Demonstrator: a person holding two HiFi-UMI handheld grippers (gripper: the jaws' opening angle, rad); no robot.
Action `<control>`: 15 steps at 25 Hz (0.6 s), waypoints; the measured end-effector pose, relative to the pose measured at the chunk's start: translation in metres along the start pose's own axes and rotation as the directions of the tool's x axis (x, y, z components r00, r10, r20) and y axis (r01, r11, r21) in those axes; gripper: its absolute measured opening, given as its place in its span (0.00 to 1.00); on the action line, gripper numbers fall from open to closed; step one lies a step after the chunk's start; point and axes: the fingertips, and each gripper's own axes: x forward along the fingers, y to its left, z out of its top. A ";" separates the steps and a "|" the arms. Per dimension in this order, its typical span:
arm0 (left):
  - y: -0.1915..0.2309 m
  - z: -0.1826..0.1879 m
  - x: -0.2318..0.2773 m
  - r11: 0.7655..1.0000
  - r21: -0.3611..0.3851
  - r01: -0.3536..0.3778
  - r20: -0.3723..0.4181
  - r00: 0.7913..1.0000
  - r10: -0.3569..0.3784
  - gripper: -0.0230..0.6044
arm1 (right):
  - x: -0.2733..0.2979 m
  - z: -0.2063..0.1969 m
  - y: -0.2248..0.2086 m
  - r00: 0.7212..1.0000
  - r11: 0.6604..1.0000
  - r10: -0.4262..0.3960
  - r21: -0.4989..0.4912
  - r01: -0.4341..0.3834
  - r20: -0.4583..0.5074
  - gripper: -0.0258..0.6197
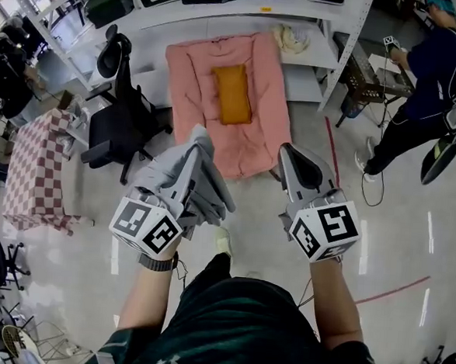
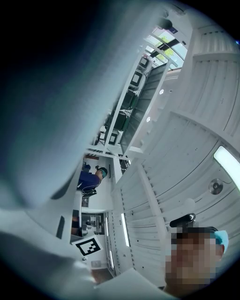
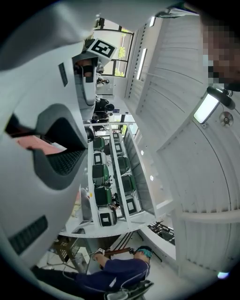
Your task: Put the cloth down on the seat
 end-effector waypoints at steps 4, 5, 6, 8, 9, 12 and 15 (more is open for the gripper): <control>0.045 0.005 0.033 1.000 0.005 0.018 -0.006 1.000 -0.018 0.05 | 0.055 0.003 -0.017 0.999 0.999 -0.034 -0.006 0.034 0.004 0.04; 0.056 0.005 0.040 1.000 0.005 0.025 -0.009 1.000 -0.025 0.05 | 0.068 0.003 -0.019 0.999 0.999 -0.042 -0.007 0.042 0.002 0.04; 0.067 0.005 0.047 0.999 0.002 0.032 -0.013 0.999 -0.032 0.05 | 0.081 0.003 -0.021 0.999 0.999 -0.050 -0.007 0.050 0.000 0.04; 0.090 0.006 0.062 0.999 -0.008 0.045 -0.019 0.999 -0.045 0.05 | 0.107 0.002 -0.023 0.998 0.998 -0.060 -0.007 0.060 -0.007 0.04; 0.102 0.005 0.070 0.999 -0.015 0.050 -0.023 0.998 -0.050 0.05 | 0.120 0.001 -0.024 0.998 0.998 -0.063 -0.007 0.063 -0.012 0.04; 0.131 0.002 0.096 0.997 -0.029 0.068 -0.039 0.997 -0.069 0.05 | 0.155 -0.004 -0.034 0.997 0.997 -0.075 0.000 0.075 -0.031 0.04; 0.155 -0.005 0.123 0.996 -0.033 0.086 -0.062 0.994 -0.088 0.05 | 0.184 -0.010 -0.044 0.995 0.996 -0.084 0.007 0.084 -0.048 0.04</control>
